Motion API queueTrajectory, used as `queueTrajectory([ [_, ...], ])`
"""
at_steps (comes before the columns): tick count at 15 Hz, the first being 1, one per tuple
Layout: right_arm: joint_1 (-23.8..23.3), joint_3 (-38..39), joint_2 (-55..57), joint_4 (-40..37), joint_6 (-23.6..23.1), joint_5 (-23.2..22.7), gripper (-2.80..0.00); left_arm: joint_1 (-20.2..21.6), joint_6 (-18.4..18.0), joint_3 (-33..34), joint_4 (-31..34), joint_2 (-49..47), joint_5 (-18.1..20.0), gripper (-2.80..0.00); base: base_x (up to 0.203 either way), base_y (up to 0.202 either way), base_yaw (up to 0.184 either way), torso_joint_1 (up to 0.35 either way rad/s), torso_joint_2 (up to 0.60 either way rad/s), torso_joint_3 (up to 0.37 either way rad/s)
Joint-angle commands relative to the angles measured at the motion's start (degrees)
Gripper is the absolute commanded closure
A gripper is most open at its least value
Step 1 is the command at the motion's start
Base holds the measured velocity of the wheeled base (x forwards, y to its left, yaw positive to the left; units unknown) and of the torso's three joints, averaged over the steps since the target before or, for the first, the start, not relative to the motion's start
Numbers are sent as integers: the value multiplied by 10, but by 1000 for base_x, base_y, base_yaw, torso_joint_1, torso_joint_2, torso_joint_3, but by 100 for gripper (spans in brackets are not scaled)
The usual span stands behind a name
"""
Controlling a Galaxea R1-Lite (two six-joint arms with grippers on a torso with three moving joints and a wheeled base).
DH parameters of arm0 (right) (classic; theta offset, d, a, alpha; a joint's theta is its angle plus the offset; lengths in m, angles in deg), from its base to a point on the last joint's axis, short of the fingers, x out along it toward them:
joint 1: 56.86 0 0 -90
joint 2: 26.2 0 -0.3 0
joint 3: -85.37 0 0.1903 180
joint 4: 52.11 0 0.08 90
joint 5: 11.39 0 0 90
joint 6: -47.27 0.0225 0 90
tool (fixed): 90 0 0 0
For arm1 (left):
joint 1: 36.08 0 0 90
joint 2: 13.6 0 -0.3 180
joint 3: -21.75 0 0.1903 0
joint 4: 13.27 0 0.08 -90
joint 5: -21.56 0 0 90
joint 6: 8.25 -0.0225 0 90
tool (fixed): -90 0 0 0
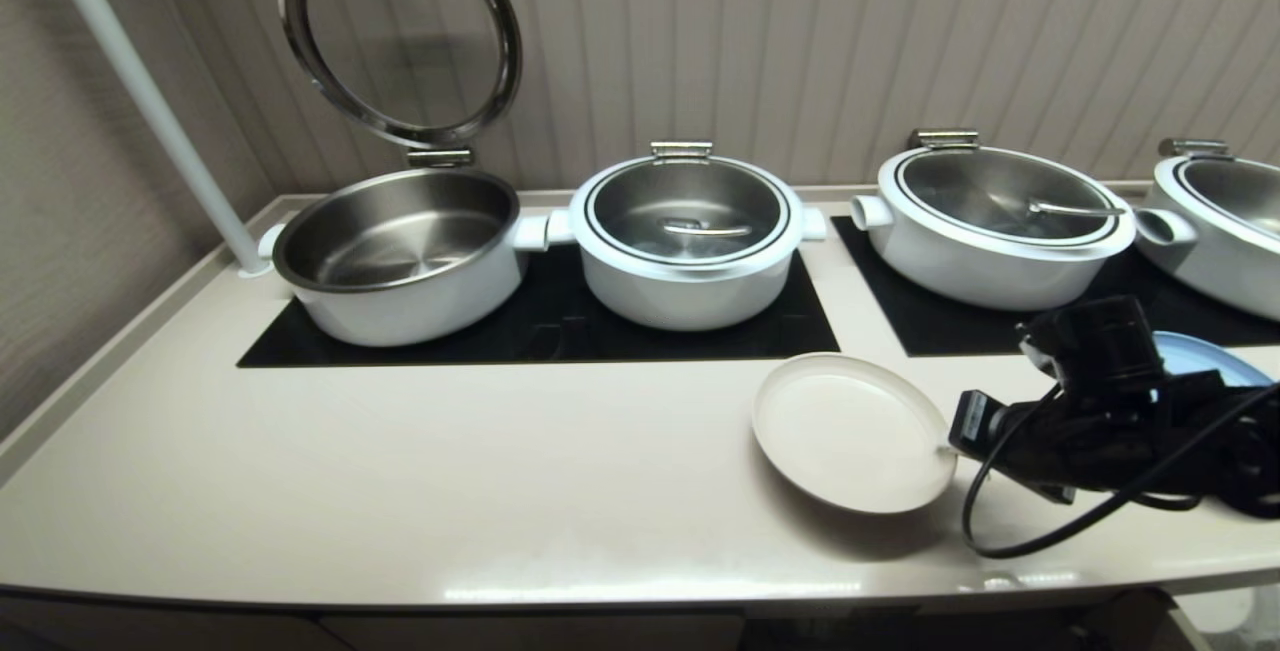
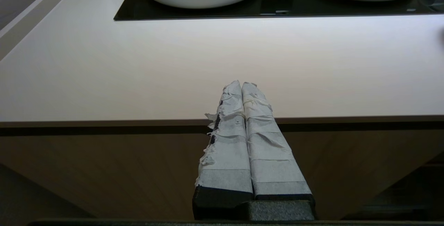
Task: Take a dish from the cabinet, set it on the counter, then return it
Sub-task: Place it on the table
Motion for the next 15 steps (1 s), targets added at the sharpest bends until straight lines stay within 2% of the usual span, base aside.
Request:
queueTrajectory([
  [1, 0, -2, 11, 2, 3, 0, 0, 0, 0, 0, 0, 0, 0, 0, 0, 0, 0, 0, 0, 0],
  [15, -7, 4, 27, 12, 3, 2, 0, 0, 0, 0, 0, 0, 0, 0, 0, 0, 0, 0, 0, 0],
])
